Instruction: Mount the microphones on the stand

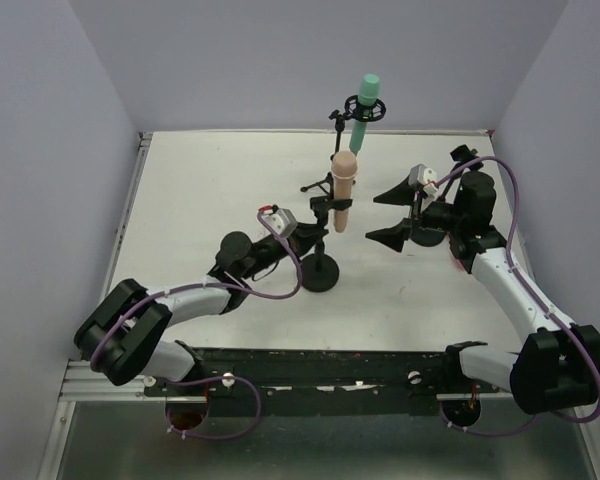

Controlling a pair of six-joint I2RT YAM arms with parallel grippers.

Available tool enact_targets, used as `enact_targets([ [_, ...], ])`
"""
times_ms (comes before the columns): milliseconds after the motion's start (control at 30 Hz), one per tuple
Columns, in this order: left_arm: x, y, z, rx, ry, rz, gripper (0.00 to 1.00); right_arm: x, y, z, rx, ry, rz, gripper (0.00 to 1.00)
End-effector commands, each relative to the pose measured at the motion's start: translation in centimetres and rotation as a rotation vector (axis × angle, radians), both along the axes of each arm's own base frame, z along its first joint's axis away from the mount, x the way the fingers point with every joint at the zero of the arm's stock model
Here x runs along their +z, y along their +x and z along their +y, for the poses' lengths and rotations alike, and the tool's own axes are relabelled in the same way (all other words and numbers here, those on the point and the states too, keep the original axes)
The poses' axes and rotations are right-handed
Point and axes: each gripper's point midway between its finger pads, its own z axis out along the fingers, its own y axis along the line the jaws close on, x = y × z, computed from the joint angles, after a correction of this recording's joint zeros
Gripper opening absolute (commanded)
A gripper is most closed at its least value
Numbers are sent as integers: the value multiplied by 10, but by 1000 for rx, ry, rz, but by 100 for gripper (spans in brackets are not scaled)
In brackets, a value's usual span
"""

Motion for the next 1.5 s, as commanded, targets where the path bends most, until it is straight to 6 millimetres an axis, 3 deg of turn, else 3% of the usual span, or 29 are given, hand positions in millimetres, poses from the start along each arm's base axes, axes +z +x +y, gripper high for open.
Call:
enact_targets([
  [0,59,38,52,188,-96,-130,0,-2,-5,-1,24,3,-7,100],
  [133,74,84,82,293,-78,-165,0,0,-5,-2,24,3,-15,100],
  [233,91,120,95,347,-87,-193,0,0,-7,-1,30,3,-16,100],
  [333,97,158,104,405,-88,-188,0,-2,-6,-1,29,0,-11,100],
  [467,100,202,109,477,-74,-178,0,-3,-6,-1,32,-5,-9,100],
  [633,79,240,113,542,-14,-148,0,-5,-6,-1,39,-9,-1,100],
  [767,61,252,118,561,9,-115,0,-5,-7,0,51,-11,3,100],
  [967,40,252,121,557,21,-73,0,-6,-7,0,59,-11,9,100],
  [1200,25,243,123,552,7,-36,27,-9,-6,-1,49,-15,11,100],
  [1467,32,223,128,537,-21,-44,50,-9,-6,0,50,-16,9,100],
])
